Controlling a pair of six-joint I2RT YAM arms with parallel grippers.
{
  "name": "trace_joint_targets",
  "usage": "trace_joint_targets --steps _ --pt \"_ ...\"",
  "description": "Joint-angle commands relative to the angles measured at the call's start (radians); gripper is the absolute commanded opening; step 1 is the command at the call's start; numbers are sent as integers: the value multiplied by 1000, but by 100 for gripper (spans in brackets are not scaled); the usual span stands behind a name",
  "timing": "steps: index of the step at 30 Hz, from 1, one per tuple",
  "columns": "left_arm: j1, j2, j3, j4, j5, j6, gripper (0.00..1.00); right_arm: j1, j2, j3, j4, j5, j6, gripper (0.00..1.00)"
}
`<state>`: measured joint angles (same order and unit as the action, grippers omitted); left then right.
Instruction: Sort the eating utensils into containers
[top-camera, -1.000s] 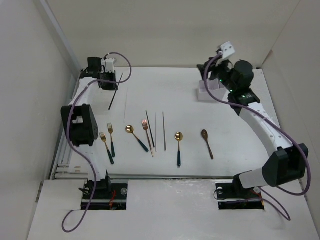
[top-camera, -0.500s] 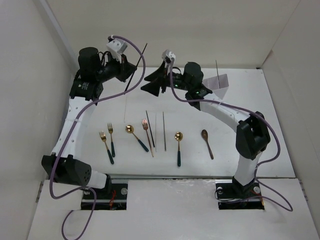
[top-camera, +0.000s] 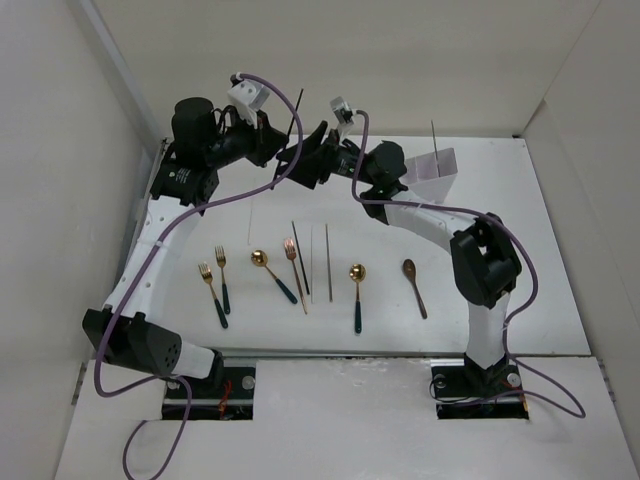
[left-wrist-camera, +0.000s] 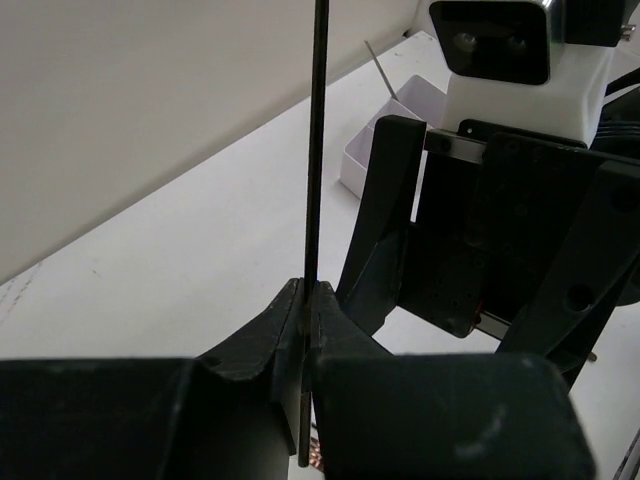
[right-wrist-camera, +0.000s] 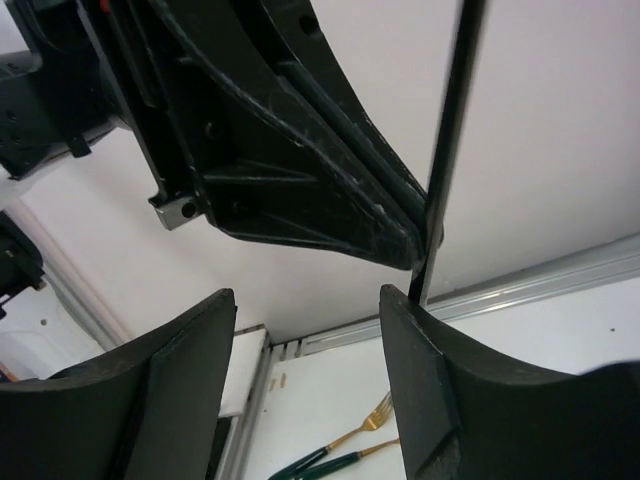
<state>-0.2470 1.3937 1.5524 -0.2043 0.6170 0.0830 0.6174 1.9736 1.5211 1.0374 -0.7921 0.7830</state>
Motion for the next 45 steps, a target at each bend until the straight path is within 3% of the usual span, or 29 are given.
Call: trace_joint_targets --steps 1,6,12,19,24,31,38,45 --pt "-9 -48 18 42 20 -29 0 5 -16 7 93 30 38 65" --pt "-9 -70 -6 42 20 -40 0 5 2 33 70 30 38 62" --pt "-9 -70 -15 42 -77 -17 0 5 -28 22 82 -85 38 61" --pt "-9 -50 -6 51 -105 4 0 -7 -123 -94 128 -160 38 59" --pt "-9 -50 15 23 -105 23 0 -31 -136 -104 -54 -72 -48 58" --pt "-9 -70 5 -7 -83 3 0 -31 -15 46 -148 -16 -97 66" --pt "-18 -79 -17 -7 -85 -6 0 -30 77 155 -125 -25 -108 66" --pt "-18 -70 -26 -7 -76 -15 0 -30 99 186 -102 -6 -108 51"
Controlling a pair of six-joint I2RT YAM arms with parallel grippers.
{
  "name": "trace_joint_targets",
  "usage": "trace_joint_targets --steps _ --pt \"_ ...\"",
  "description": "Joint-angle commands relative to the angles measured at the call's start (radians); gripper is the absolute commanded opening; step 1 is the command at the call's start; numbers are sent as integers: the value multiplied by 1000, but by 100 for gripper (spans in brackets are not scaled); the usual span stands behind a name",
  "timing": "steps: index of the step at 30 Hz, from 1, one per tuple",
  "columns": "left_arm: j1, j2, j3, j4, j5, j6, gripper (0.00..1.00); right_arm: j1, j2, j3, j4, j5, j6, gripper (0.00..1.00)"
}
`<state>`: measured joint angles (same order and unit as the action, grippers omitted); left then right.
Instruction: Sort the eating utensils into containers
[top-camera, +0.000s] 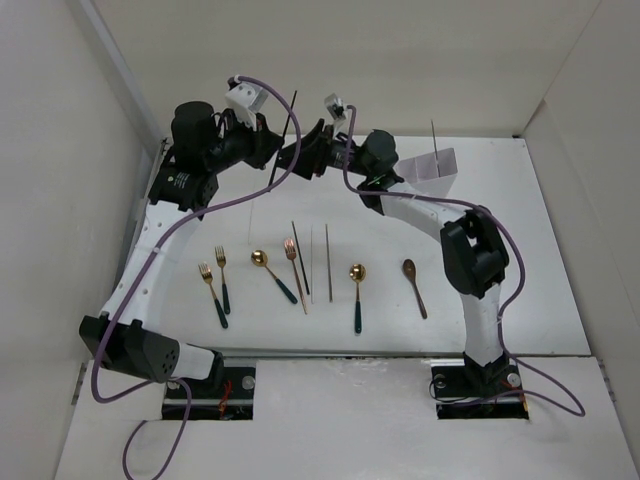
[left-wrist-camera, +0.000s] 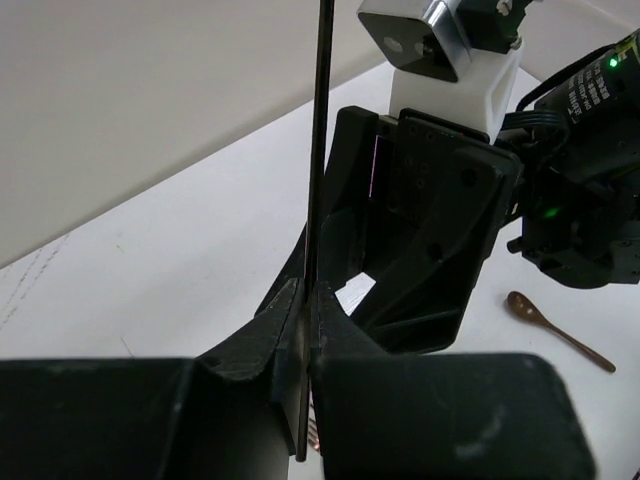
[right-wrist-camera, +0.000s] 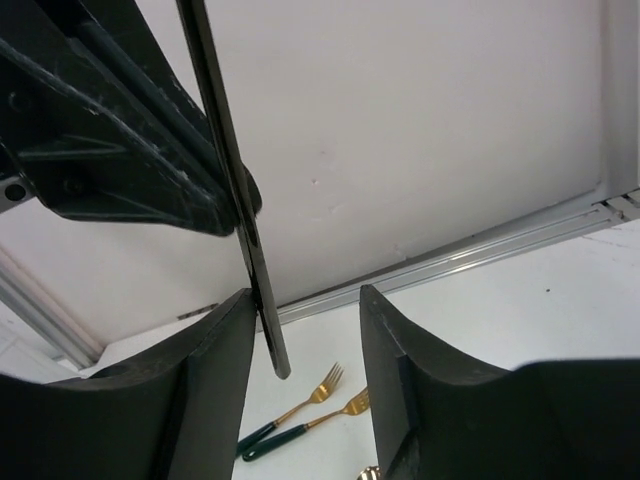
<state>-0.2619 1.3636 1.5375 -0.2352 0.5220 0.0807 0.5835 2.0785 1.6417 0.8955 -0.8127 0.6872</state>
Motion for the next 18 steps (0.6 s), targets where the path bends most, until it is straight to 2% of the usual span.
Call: trace_joint_targets --steps 1,4,8,9,13,15,16,18 --pt "-3 -40 -11 23 19 -13 0 4 -6 66 40 15 -12 51" --pt "-3 -40 -20 33 19 -13 0 13 3 76 62 4 -12 49" --pt "-3 -40 -31 33 19 -13 0 22 3 76 62 4 -12 40" --pt "-3 -40 -43 33 19 -13 0 22 3 76 74 4 -3 31" --pt "-3 -40 -54 42 19 -22 0 22 3 76 129 -9 15 19" --pt "-3 -40 -54 42 19 -32 0 22 3 101 146 -64 15 4" --pt "-13 -40 -54 42 19 -32 7 22 14 116 135 -78 26 0" --pt "-13 -40 -63 42 10 -32 15 12 14 115 117 -89 35 0"
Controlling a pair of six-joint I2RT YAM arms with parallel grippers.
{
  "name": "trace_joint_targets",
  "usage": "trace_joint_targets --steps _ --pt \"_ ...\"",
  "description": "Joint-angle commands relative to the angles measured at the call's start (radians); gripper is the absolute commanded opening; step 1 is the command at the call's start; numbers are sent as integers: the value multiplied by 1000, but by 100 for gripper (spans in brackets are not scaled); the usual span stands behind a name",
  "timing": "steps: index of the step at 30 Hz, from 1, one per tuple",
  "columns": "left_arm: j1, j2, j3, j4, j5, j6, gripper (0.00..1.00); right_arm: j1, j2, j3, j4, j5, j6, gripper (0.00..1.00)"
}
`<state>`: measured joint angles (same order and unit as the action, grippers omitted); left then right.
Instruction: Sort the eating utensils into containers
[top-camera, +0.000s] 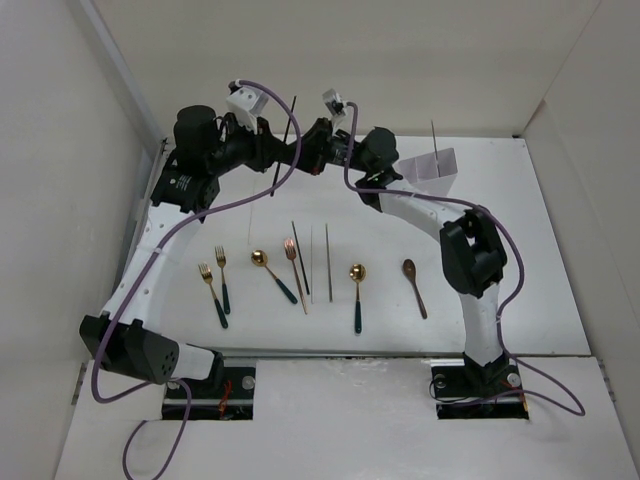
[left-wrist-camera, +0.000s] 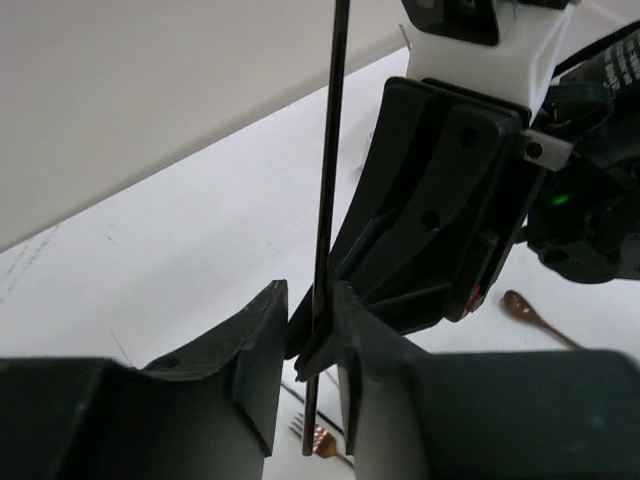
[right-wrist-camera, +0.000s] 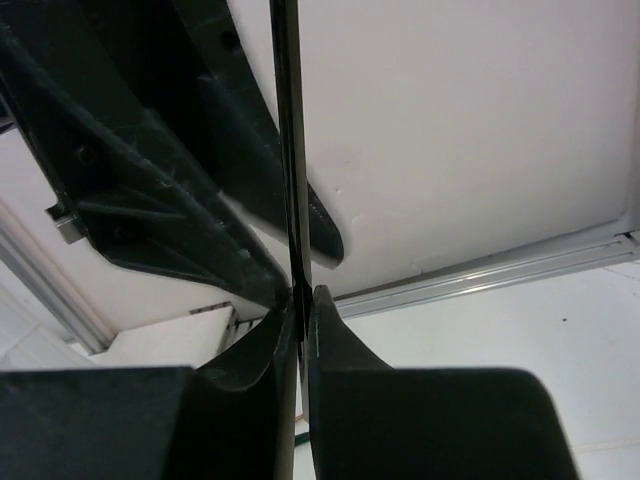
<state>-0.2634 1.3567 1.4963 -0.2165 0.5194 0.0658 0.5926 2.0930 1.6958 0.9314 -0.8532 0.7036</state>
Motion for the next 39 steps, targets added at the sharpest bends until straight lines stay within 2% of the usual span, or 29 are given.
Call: trace_joint_targets --steps 1,2,5,8,11,12,13,14,15,16,17,18,19,22,23,27,35,39 --pt "-11 -33 -22 23 13 -17 25 3 -1 47 81 -38 19 0" --pt "-11 -33 -33 23 13 -17 55 -7 -13 30 81 -38 19 0" --pt "-11 -33 -42 23 -28 -26 100 -48 -48 -34 70 -26 19 0" --pt "-11 -33 -42 32 -102 -26 100 -131 -88 -102 -26 -4 -28 0" --pt "-11 -33 -42 43 -194 -26 100 -244 -168 -168 -188 57 -156 0" --pt "-11 -33 -54 57 -225 -37 100 -276 -207 -168 -251 80 -249 0" --pt "-11 -22 -54 57 -276 -37 100 -310 -226 -168 -410 110 -300 0" --pt "-11 -13 -67 68 -301 -37 100 -373 -263 -157 -495 199 -416 0" --pt "-11 -13 -67 68 -323 -26 100 -402 -263 -157 -575 251 -417 0" --pt "-11 5 -82 68 -343 -14 100 -430 -298 -157 -682 302 -519 0" --pt "-11 16 -82 51 -390 -5 100 -476 -315 -157 -716 391 -565 0" --pt "-11 30 -82 39 -401 11 100 -496 -332 -157 -741 429 -608 0" --pt "-1 62 -82 8 -401 11 96 -514 -353 -157 -764 465 -675 0" --pt "32 111 -93 -4 -363 23 82 -563 -353 -116 -845 581 -745 0" --pt "42 111 -112 6 -363 23 77 -573 -319 -99 -888 595 -768 0" --pt "55 157 -146 19 -406 32 71 -625 -234 -51 -927 531 -768 0" --pt "110 289 -126 0 -441 32 68 -625 -198 -88 -936 623 -768 0" --pt "119 337 -145 57 -466 69 68 -625 -198 -111 -945 660 -779 0"
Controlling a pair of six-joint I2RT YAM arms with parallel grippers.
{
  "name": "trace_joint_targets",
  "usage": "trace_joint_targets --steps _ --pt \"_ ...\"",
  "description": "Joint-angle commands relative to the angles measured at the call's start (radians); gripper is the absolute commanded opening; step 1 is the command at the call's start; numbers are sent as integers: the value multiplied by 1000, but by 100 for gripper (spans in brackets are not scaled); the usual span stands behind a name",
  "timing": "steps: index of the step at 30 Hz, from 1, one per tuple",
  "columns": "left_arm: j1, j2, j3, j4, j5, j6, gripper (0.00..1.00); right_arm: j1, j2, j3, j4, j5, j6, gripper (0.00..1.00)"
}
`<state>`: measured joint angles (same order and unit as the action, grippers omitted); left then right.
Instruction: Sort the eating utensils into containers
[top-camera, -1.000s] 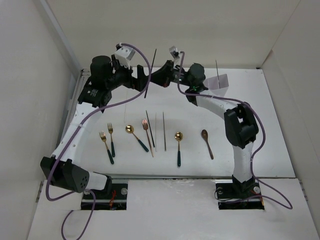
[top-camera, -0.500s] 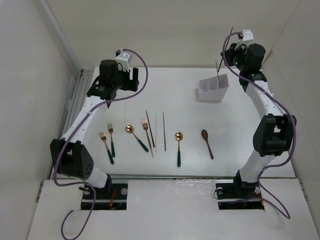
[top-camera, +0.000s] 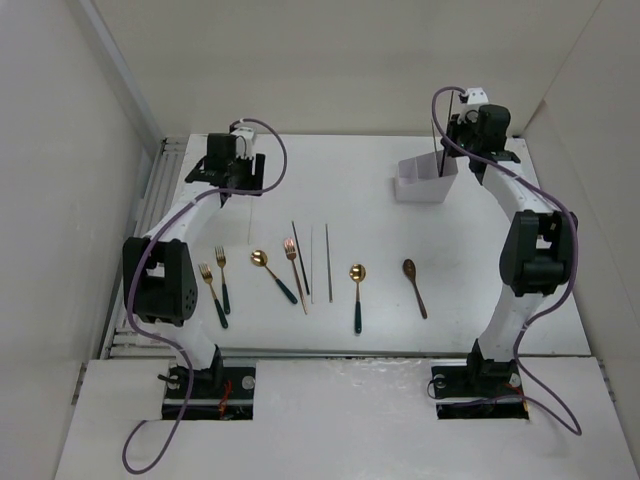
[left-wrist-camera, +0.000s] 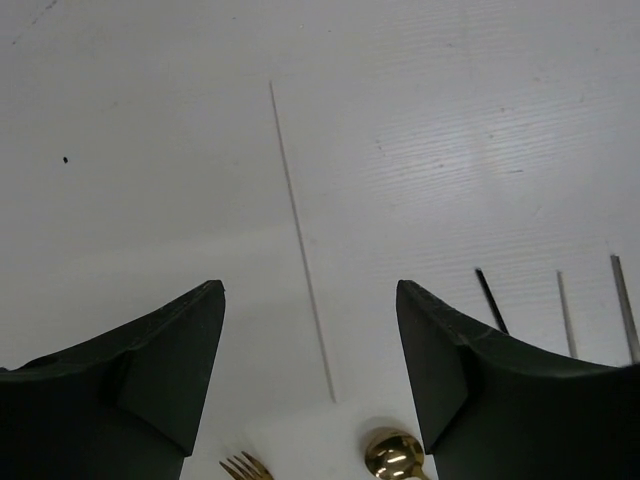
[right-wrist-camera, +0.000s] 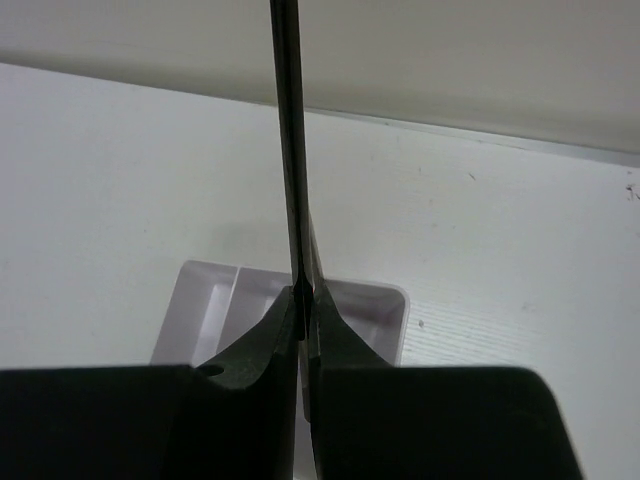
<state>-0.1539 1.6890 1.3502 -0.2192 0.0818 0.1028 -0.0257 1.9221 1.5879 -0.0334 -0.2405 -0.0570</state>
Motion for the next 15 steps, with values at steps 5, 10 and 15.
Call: trace_joint_targets --steps 5,10,15 --pt "19 132 49 11 -53 11 55 -6 6 -14 9 47 -18 0" --pt "19 190 49 21 -94 -12 59 3 28 -2 -31 29 -18 15" --pt "28 244 73 32 -158 -12 68 12 -1 7 -65 73 -18 36"
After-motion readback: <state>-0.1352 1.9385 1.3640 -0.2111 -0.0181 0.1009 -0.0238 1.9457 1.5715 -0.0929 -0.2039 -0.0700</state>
